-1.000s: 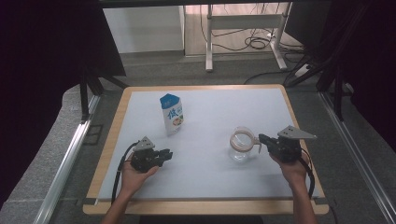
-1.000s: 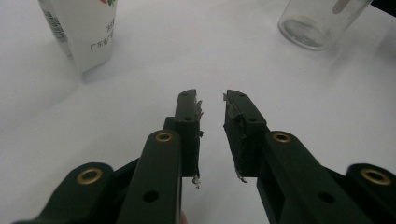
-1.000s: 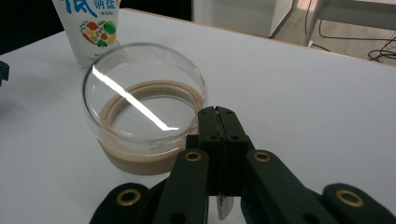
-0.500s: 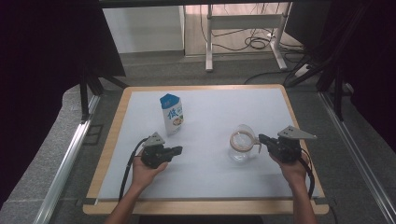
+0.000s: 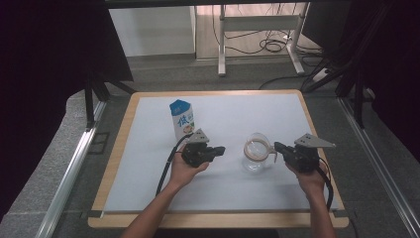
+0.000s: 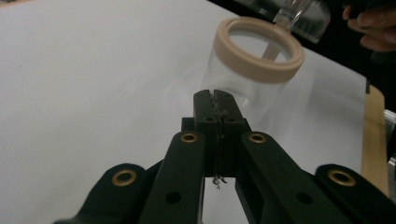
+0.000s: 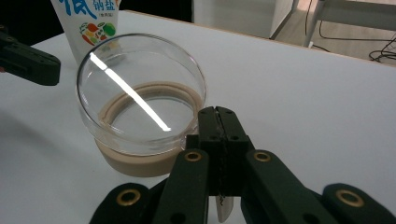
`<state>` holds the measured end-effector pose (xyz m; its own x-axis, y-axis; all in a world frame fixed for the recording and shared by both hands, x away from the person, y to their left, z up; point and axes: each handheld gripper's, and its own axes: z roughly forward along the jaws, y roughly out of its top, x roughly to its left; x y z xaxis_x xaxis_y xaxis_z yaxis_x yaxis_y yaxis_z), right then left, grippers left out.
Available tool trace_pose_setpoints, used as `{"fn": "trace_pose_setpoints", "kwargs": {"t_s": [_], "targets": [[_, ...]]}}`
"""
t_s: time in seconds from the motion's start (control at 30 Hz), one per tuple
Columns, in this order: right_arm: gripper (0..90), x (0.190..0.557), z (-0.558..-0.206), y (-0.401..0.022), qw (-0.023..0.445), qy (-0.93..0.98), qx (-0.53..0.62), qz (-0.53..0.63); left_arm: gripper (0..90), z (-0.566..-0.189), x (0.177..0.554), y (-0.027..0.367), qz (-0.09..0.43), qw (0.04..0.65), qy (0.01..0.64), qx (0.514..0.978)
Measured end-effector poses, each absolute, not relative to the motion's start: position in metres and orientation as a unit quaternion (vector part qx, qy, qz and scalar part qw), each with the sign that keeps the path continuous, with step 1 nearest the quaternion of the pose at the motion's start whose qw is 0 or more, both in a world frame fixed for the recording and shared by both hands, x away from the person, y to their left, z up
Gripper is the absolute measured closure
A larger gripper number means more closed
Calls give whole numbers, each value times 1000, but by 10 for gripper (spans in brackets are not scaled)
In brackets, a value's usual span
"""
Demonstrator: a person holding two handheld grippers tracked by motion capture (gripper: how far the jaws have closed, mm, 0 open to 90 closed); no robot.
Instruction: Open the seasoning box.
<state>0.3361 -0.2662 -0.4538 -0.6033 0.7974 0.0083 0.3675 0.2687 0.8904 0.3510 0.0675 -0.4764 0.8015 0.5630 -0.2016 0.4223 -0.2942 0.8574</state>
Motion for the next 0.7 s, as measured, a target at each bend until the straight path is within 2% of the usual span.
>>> {"fn": "trace_pose_setpoints", "kwargs": {"t_s": [0.27, 0.7], "targets": [[900, 336, -454, -266, 229, 763, 381, 469, 900, -470, 359, 39, 55, 513, 292, 805], [900, 336, -454, -267, 229, 763, 380, 469, 900, -464, 363, 18, 46, 513, 278, 811]]}}
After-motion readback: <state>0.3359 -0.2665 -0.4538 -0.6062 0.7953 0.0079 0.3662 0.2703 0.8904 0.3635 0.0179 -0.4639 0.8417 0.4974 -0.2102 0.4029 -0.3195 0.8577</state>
